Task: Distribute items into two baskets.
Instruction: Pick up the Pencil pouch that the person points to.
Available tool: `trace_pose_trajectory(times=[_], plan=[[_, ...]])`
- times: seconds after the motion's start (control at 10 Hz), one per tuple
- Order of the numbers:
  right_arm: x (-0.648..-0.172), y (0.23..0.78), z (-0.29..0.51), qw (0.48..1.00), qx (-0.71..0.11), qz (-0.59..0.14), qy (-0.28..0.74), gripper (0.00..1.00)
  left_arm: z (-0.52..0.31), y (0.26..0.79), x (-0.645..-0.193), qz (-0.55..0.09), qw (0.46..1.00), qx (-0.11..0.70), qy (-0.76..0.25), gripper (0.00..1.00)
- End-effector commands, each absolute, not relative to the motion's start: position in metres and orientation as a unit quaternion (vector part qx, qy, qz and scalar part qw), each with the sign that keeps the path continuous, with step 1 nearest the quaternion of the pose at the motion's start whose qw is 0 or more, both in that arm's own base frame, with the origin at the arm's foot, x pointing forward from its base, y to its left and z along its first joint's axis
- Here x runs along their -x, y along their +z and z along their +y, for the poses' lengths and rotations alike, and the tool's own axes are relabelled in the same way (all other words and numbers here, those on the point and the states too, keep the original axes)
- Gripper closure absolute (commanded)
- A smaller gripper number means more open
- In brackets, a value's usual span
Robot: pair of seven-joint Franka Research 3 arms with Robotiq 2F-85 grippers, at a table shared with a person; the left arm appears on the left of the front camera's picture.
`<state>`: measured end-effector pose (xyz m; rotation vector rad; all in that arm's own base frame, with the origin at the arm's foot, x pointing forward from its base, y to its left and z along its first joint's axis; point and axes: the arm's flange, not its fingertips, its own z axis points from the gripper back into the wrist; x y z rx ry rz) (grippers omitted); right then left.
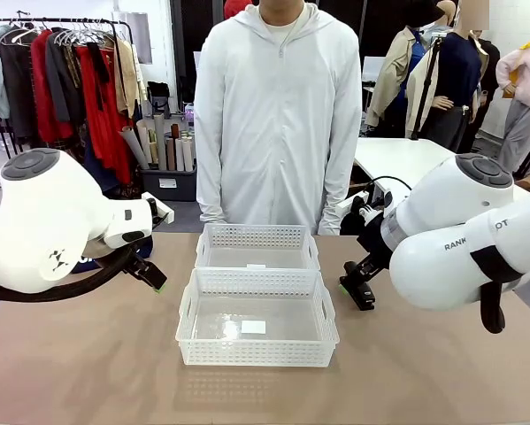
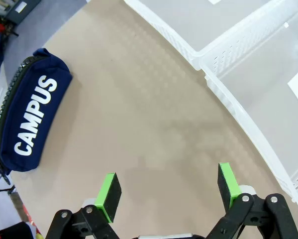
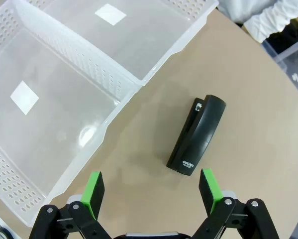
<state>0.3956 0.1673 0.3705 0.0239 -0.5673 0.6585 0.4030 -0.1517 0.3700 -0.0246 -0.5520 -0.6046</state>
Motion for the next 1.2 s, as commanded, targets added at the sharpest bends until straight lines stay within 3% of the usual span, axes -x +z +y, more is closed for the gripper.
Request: trace_pose_trajectory(times=[0.0, 0.3, 0.7, 0.9, 1.1], plan=[[-0.396, 0.371, 0.167, 0.907, -0.012, -0.275, 0.319, 0.00, -0.152, 0.370, -0.403, -0.269, 0.917, 0.012, -0.294, 0.00], [-0.397, 0.379, 0.163, 0.910, -0.020, -0.273, 0.312, 0.00, -0.138, 0.387, -0.402, -0.250, 0.930, 0.019, -0.269, 0.00], [-0.419, 0.425, 0.123, 0.923, -0.073, -0.242, 0.289, 0.00, -0.099, 0.449, -0.407, -0.225, 0.934, 0.105, -0.258, 0.00], [-0.432, 0.454, 0.093, 0.935, -0.113, -0.203, 0.269, 0.00, -0.069, 0.473, -0.411, -0.212, 0.934, 0.123, -0.260, 0.00], [-0.438, 0.476, 0.054, 0.935, -0.148, -0.216, 0.241, 0.00, -0.034, 0.486, -0.395, -0.198, 0.932, 0.126, -0.275, 0.00]])
